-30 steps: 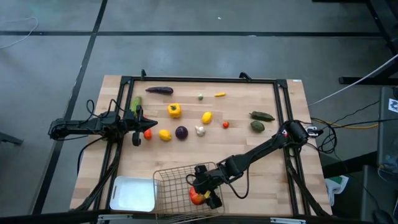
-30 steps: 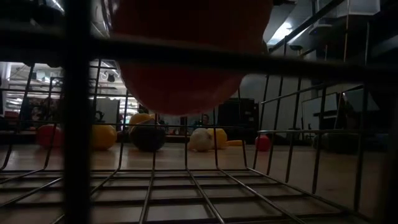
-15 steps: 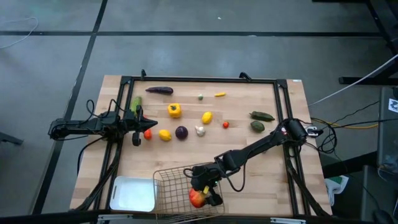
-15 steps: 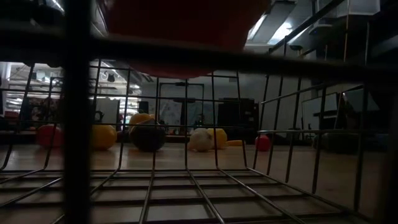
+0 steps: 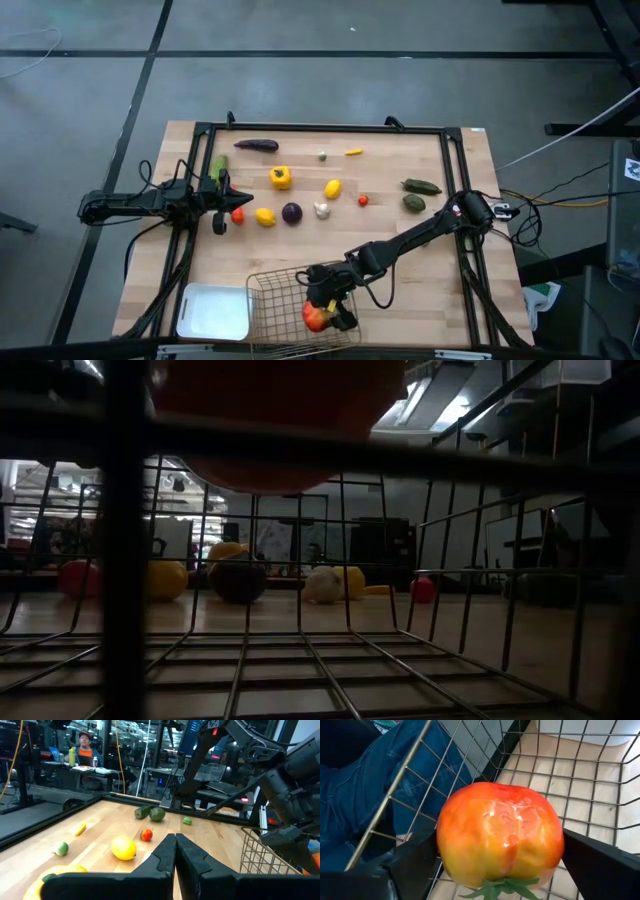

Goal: Sort produce into baskets
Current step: Put the light orange tomato into the wire basket

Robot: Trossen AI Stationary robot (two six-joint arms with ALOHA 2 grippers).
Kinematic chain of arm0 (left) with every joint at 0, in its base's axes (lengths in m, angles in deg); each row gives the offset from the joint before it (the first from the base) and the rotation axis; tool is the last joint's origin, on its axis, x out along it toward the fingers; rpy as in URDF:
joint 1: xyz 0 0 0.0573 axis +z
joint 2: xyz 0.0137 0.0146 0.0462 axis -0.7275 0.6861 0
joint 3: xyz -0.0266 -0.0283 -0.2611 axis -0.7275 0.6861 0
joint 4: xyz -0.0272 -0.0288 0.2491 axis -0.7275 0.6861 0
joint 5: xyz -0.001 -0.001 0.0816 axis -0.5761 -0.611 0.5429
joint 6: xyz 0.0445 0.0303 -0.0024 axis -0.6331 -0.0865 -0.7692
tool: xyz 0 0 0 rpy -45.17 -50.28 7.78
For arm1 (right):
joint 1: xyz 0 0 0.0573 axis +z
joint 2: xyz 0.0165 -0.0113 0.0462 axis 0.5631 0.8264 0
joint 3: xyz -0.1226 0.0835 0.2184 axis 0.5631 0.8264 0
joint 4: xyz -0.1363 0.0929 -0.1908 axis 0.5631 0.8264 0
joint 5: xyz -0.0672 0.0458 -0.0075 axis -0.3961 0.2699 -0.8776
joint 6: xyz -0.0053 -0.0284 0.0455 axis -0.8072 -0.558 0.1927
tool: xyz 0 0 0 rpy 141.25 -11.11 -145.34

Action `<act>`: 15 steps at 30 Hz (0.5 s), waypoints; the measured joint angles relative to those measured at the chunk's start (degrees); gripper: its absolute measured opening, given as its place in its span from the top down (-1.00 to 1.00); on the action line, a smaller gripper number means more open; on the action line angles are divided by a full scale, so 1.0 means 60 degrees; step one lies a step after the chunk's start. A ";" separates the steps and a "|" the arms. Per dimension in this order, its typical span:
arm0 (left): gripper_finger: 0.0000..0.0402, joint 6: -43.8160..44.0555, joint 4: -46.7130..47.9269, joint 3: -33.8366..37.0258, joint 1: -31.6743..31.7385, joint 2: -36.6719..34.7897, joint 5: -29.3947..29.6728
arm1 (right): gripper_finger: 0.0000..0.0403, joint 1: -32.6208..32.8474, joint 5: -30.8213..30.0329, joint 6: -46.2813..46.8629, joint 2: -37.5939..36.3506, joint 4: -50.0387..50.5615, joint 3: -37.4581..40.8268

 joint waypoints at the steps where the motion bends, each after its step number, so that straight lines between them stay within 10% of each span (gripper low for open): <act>1: 0.97 0.0003 0.0002 0.0000 0.0000 0.0000 0.0000 | -0.98 0.0000 0.0000 -0.0004 0.0000 -0.0006 0.0000; 15: 0.97 0.0004 -0.0002 0.0000 -0.0003 0.0000 -0.0001 | -0.98 -0.0073 -0.0259 0.0136 -0.0083 0.0102 0.0000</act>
